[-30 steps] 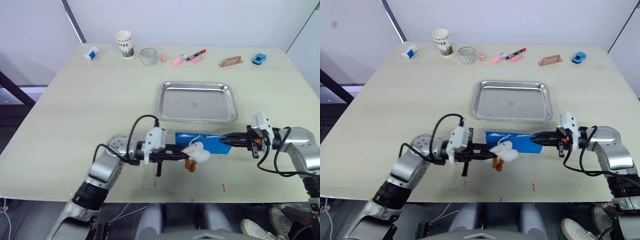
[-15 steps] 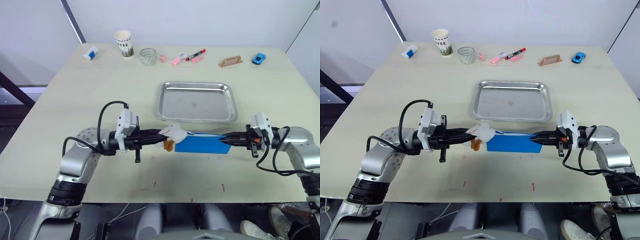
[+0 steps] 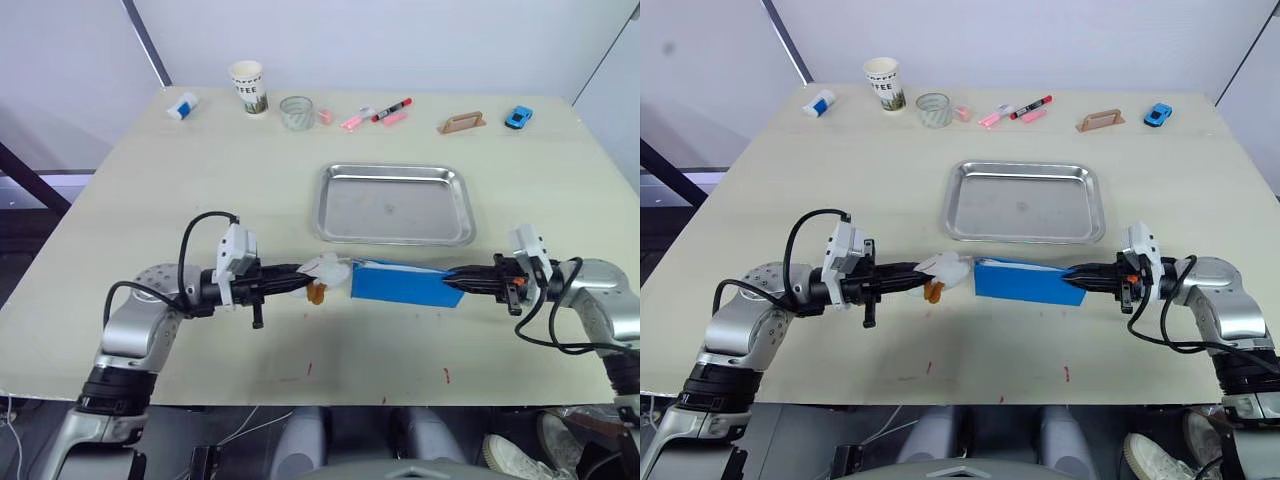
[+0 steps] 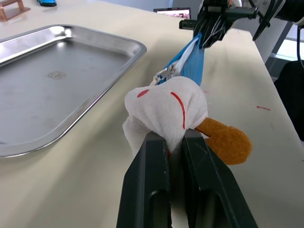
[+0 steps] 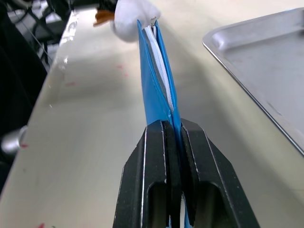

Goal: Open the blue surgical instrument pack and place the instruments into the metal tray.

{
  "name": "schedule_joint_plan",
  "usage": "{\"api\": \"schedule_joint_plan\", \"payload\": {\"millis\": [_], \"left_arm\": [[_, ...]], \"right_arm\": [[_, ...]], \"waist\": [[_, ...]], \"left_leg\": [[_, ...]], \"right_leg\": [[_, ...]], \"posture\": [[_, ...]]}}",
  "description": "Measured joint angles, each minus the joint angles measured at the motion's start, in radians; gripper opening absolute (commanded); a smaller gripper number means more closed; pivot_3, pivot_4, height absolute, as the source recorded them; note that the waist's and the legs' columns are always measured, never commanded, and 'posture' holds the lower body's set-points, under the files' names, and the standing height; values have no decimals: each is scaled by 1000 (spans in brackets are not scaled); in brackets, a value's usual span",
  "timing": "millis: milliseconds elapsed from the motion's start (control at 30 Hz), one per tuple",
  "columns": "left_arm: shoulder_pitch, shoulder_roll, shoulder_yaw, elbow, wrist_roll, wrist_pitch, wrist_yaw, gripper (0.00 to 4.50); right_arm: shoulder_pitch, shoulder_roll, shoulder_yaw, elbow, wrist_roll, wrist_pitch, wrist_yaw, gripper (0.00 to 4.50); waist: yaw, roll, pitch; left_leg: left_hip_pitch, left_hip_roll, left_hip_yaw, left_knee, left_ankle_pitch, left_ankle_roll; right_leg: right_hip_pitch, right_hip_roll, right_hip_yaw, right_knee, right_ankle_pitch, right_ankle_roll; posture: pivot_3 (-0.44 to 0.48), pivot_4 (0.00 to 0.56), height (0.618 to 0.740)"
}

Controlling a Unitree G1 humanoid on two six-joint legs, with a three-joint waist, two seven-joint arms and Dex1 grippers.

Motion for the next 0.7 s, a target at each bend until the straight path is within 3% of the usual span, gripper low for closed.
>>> {"api": "schedule_joint_plan", "payload": {"millis": [700], "left_arm": [[55, 17, -2, 123, 80, -124, -91, 39]], "right_arm": [[8, -3, -92, -107, 152, 212, -34, 0]], "waist": [[0, 0, 0]], "left_leg": [[0, 0, 0, 0, 0, 0]], "right_leg": [[0, 0, 0, 0, 0, 0]], "posture": [[0, 150, 740]]}}
